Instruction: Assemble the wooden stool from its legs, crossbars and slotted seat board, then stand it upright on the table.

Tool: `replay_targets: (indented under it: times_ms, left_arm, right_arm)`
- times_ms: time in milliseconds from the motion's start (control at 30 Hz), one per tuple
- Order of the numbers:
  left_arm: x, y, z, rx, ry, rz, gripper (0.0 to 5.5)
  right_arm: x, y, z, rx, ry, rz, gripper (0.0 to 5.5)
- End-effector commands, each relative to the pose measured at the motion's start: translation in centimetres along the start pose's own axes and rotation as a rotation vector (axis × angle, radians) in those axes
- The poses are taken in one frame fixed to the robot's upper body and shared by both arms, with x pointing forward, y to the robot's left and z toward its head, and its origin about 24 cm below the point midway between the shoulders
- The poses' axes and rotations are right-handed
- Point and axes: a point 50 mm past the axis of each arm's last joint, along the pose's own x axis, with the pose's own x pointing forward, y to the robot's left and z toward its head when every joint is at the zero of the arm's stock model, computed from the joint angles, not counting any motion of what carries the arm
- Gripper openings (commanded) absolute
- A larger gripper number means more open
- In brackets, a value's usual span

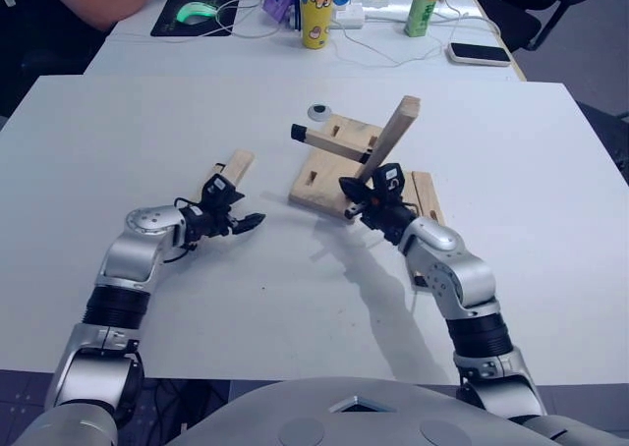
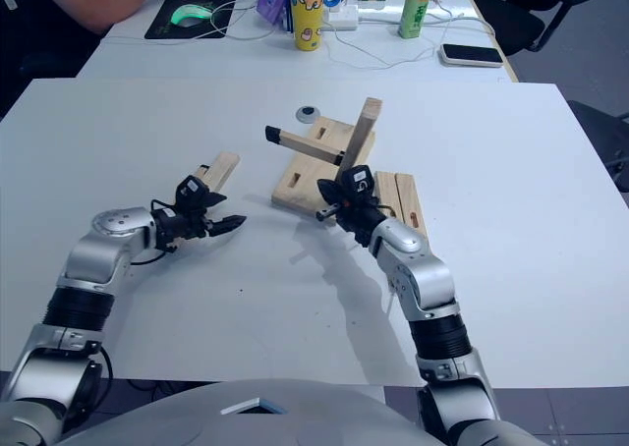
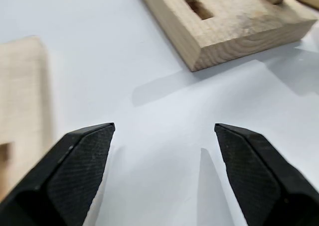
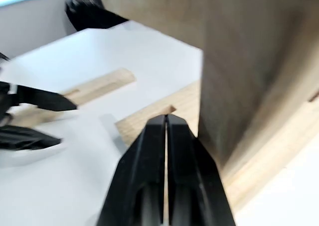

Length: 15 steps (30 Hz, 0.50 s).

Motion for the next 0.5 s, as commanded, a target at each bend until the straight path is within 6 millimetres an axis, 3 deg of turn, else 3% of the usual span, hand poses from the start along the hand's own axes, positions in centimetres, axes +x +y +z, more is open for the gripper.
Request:
replay_targets:
  times_ms: [33, 233, 367, 500]
  left_arm:
    - [0.9, -1.4, -0.3, -0.03, -0.018, -0.016, 3.72]
    - [1.3, -2.1, -0.5, -0.045, -0.023, -0.028, 3.72]
    - [1.2, -2.5, -0.6, -0.057, -0.033, -0.036, 3.72]
    - [0.4, -2.7, -1.2, -0.079, -0.032, -0.013, 3.72]
  right_arm:
    - [-0.2, -0.7, 0.3, -0.067, 0.027, 0.021, 0.03]
    - [-1.0, -0.5, 0.0, -0.038, 0.042, 0.081, 0.03]
    - [-4.2, 0.9, -1.2, -0.004, 0.095, 0.122, 0.03]
    - [-6.7, 1.4, -0.3, 0.014, 0.063, 0.061, 0.03]
